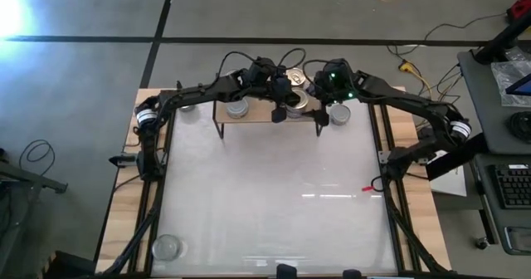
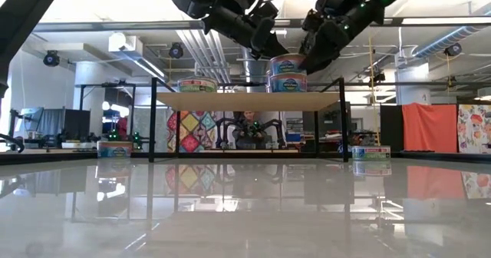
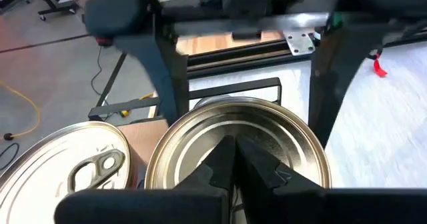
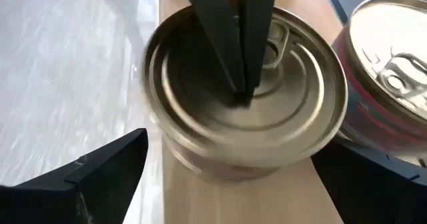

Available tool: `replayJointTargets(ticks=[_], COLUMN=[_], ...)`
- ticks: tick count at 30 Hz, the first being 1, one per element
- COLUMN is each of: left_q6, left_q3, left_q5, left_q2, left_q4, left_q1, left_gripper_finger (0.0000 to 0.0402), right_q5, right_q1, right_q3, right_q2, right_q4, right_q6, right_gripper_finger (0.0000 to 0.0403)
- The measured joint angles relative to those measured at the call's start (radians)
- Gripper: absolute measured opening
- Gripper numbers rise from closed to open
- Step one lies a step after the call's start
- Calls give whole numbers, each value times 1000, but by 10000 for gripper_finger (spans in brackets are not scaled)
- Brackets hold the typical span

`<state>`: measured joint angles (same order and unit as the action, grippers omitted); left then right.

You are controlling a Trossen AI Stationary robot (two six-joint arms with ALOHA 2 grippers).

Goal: Stack canned seafood by type on shelf
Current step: Stack the blue tuna can on top of the blue tuna can on the shelf, then stack the green tuna can on top of the green tuna can on the shelf

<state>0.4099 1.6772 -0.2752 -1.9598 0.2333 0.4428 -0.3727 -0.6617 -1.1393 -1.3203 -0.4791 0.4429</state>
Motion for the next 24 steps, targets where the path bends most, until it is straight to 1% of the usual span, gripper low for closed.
replayJointTargets(ticks=[5, 10, 13, 17, 20, 22, 24], left_q6=[-4, -4, -1, 3, 7, 6, 6], left_q3=[-1, 6, 35, 83, 120, 144, 167], left_q5=[-1, -3, -1, 0, -40, -66, -74], left_q2=[0, 0, -3, -9, -10, -7, -3], left_q4=[-7, -14, 21, 65, 93, 120, 169], left_q1=[0, 0, -1, -1, 0, -1, -6], left_gripper_finger=[0, 0, 0, 0, 0, 0, 0], right_q5=[39, 138, 244, 369, 399, 400, 401], right_q1=[0, 0, 0, 0, 4, 17, 36], right_q3=[0, -1, -1, -1, 4, 26, 62], right_q2=[58, 143, 191, 240, 261, 271, 277], right_q4=[-60, -141, -180, -244, -329, -401, -436], right_q6=[5, -12, -102, -268, -374, -376, -382], right_gripper_finger=[400, 400, 400, 400, 400, 400, 396])
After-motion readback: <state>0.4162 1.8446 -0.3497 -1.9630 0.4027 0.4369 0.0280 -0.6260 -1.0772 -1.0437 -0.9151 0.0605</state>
